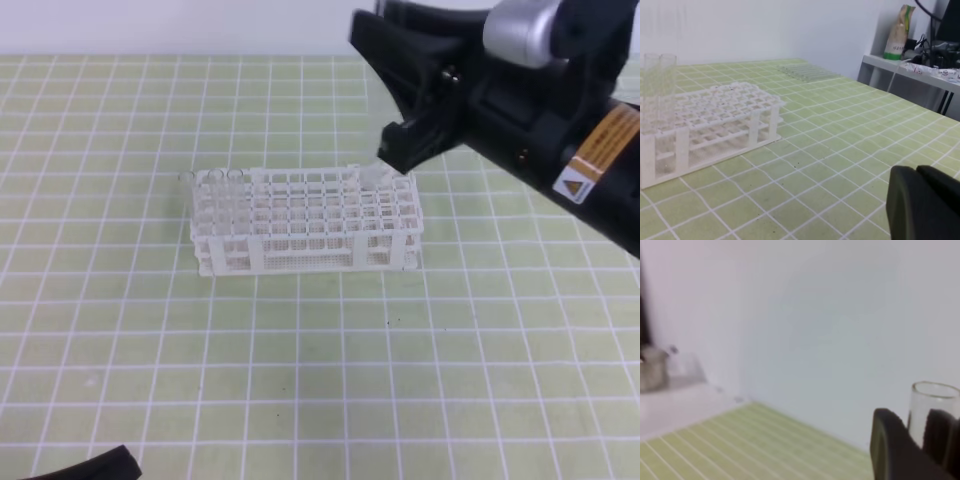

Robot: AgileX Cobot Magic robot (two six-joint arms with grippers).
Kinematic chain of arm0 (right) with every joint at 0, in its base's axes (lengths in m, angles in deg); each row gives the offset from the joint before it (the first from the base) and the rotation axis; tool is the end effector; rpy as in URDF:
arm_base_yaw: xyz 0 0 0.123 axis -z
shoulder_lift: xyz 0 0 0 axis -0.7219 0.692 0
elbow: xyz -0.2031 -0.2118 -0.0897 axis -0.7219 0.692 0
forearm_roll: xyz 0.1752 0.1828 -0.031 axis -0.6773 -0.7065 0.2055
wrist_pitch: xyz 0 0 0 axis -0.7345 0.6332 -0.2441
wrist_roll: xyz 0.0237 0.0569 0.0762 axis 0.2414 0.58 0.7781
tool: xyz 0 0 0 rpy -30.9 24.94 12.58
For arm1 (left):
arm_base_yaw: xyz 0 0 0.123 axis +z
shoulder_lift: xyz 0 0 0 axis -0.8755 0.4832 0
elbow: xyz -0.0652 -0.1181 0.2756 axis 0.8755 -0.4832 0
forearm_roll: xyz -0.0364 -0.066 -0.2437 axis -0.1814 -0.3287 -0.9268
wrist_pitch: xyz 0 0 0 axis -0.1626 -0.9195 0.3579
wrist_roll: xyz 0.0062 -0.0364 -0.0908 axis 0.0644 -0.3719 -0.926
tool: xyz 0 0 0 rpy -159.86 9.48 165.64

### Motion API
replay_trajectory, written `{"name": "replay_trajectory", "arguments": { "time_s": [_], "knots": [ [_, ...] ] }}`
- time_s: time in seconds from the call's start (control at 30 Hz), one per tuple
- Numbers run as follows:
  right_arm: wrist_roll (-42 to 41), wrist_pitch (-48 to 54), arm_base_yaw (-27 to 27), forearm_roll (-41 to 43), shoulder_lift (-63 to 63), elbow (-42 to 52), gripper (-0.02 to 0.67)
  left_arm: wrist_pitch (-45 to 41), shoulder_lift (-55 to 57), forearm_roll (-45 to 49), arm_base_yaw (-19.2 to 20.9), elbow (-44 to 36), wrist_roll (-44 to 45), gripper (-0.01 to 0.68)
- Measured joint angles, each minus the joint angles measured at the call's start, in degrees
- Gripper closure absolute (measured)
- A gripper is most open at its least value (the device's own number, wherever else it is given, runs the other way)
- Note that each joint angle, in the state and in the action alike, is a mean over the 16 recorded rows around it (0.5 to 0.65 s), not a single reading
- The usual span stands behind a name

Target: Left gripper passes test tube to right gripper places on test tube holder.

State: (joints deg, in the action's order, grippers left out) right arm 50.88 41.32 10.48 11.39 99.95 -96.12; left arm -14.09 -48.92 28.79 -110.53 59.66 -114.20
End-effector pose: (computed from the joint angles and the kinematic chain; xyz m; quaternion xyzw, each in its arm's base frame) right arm 0.2404 0.1946 0.3903 -0.2562 0.6160 0.2974 0.6829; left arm 0.0365 -0.0431 0.2027 0.2732 0.6753 -0.3178 0.6069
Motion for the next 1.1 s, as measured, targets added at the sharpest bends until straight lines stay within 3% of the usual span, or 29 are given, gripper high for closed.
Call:
{"name": "replay_trajectory", "arguments": {
  "time_s": [0.23,0.73,1.1],
  "knots": [
    [-1.3,-7.5,0.5,-1.5,3.7,0.6,0.554,0.0,0.0,0.0,0.0,0.0,0.0,0.675],
    [-7.1,-7.9,0.1,-13.3,13.4,-5.6,0.554,-0.1,0.0,0.1,0.0,-0.1,-0.1,0.673],
    [-7.3,-10.7,-1.5,-14.5,24.9,-13.7,0.554,0.0,0.0,-0.3,0.0,0.1,-0.2,0.674]
  ]
}}
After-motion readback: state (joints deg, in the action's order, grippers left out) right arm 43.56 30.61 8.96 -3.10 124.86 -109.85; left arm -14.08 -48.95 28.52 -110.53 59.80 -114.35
